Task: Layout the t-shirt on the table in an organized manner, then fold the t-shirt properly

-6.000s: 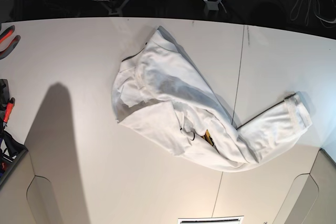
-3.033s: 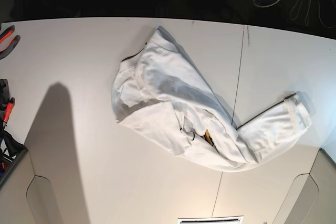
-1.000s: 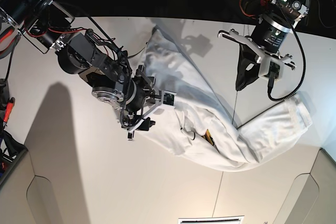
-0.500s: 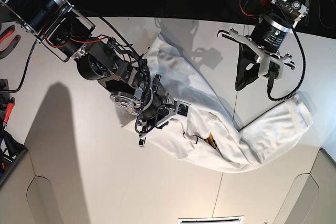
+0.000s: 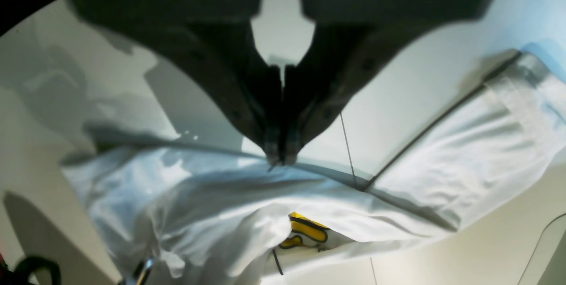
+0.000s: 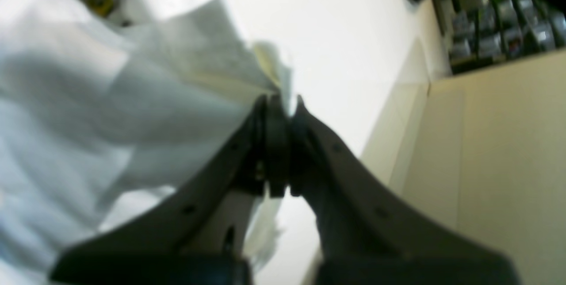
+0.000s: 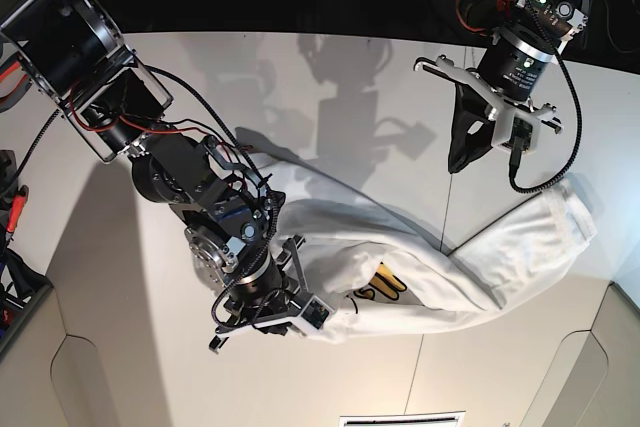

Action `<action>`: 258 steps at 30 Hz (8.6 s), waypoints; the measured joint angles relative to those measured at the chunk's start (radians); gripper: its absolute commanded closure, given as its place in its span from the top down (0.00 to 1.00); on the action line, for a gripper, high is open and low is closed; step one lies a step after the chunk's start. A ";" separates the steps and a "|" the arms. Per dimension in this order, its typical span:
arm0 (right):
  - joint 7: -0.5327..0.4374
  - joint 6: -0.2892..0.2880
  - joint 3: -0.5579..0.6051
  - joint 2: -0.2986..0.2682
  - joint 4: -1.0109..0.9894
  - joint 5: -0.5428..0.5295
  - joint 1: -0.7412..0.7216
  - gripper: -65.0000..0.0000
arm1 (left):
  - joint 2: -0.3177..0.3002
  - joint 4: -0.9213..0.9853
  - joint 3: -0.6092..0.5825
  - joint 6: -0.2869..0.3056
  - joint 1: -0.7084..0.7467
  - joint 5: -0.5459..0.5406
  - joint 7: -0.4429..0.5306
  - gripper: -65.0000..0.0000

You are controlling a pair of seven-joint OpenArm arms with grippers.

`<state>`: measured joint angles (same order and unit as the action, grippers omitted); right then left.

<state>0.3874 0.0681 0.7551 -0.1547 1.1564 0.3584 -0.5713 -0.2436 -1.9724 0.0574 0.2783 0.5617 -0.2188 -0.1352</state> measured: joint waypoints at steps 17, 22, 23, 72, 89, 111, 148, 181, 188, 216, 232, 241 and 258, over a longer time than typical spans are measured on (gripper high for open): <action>-0.001 -0.107 -0.011 0.003 0.000 -0.021 0.014 0.46 | 0.000 0.000 0.000 0.000 0.000 0.000 0.000 0.00; 0.021 -0.129 -0.011 0.003 -0.018 -0.016 0.014 0.56 | 0.000 0.000 0.000 0.000 0.000 0.000 0.000 0.00; 0.023 -0.129 -0.011 0.003 -0.030 -0.008 0.014 0.56 | 0.000 0.000 0.000 0.000 0.000 0.000 0.000 0.00; -0.140 0.112 -0.172 0.063 -0.379 0.021 -0.321 0.33 | 0.031 0.000 0.000 0.000 -0.013 0.000 -0.001 0.00; -0.140 -0.430 -0.171 -0.086 -0.199 -0.108 -0.054 0.00 | 0.032 0.041 -0.002 0.088 -0.086 0.026 -0.068 0.00; 0.047 -0.498 -0.174 -0.101 0.070 -0.321 0.266 0.00 | -0.038 0.968 -0.076 0.078 -0.812 0.058 -0.126 0.00; 0.044 -0.355 -0.178 -0.316 0.077 -0.148 0.289 0.21 | -0.302 1.012 -0.078 0.131 -0.785 -0.128 -0.232 0.44; 0.051 -0.351 -0.178 -0.316 0.077 -0.144 0.289 0.21 | -0.305 1.007 -0.077 0.240 -0.784 -0.194 -0.325 0.44; 0.051 -0.340 -0.178 -0.316 0.077 -0.144 0.289 0.21 | -0.305 0.999 -0.077 0.277 -0.784 -0.200 -0.340 0.33; 0.074 -0.219 -0.177 -0.316 0.072 -0.139 0.296 0.21 | -0.536 0.364 -0.078 0.412 -0.445 -0.492 -0.686 0.00; 0.093 -0.131 -0.286 -0.316 0.066 -0.106 0.305 0.10 | -0.565 0.206 -0.079 0.408 -0.354 0.049 -0.433 0.00; 0.092 -0.127 -0.406 -0.316 0.065 -0.205 0.300 0.08 | -0.565 0.346 -0.082 0.243 -0.434 0.263 -0.298 0.00; 0.093 -0.167 -0.407 -0.313 0.065 -0.242 0.302 0.08 | -0.565 0.401 -0.082 0.218 -0.495 0.097 -0.407 0.47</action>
<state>0.4808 -0.0994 0.3485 -0.4679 1.2217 0.1162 -0.2691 -0.8089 -1.5719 -0.0250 0.4965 0.0666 -0.1223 -0.5419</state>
